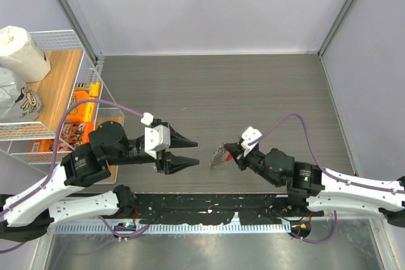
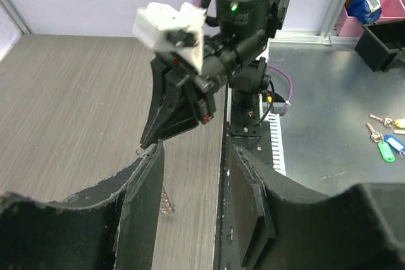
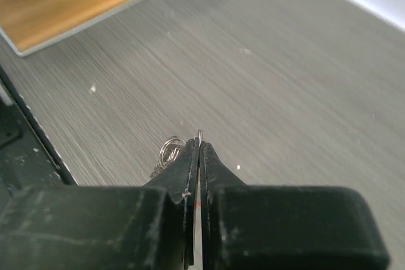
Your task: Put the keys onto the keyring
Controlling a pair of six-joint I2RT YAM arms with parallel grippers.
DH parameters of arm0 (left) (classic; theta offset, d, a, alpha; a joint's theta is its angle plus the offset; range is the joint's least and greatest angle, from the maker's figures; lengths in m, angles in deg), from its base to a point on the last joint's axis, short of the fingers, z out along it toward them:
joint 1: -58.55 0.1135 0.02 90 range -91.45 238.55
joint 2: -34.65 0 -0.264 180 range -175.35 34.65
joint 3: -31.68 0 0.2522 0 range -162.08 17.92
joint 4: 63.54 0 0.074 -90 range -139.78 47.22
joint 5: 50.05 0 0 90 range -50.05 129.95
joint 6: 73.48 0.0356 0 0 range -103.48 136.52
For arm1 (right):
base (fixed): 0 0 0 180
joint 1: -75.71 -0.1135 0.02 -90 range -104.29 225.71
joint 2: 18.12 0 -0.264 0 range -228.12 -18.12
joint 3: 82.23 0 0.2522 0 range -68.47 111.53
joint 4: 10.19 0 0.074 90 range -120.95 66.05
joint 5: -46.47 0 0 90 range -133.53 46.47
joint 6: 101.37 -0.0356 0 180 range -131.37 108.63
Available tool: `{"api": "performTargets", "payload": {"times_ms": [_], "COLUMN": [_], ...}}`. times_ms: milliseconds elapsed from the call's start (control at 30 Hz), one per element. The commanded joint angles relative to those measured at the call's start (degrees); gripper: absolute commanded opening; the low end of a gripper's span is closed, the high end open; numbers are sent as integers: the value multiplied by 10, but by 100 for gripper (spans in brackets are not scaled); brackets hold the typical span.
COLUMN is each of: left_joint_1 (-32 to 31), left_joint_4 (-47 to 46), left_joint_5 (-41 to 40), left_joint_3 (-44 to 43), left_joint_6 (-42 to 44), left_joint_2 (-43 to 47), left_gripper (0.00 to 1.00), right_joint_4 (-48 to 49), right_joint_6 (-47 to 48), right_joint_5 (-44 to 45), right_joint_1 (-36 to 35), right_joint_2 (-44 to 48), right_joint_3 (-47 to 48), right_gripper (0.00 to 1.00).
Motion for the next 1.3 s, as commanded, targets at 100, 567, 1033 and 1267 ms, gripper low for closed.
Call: {"api": "performTargets", "payload": {"times_ms": [100,567,1033,1267], "left_joint_1": [0,0,0,0], "left_joint_4": [-26,-26,-9,-10], "left_joint_5": [-19,-34,-51,-83], "left_joint_3": [21,46,67,74], "left_joint_6": [-3,-1,12,31], "left_joint_2": [18,35,56,61], "left_gripper": [51,51,51,51], "right_joint_4": [-21,-34,-14,-37], "right_joint_6": [-107,-150,-144,-101], "right_joint_5": [-122,-251,-315,-257], "right_joint_1": [123,272,292,292], "right_joint_2": [-48,-284,-528,-460], "right_joint_3": [-11,87,243,258], "right_gripper": [5,5,32,66]}}
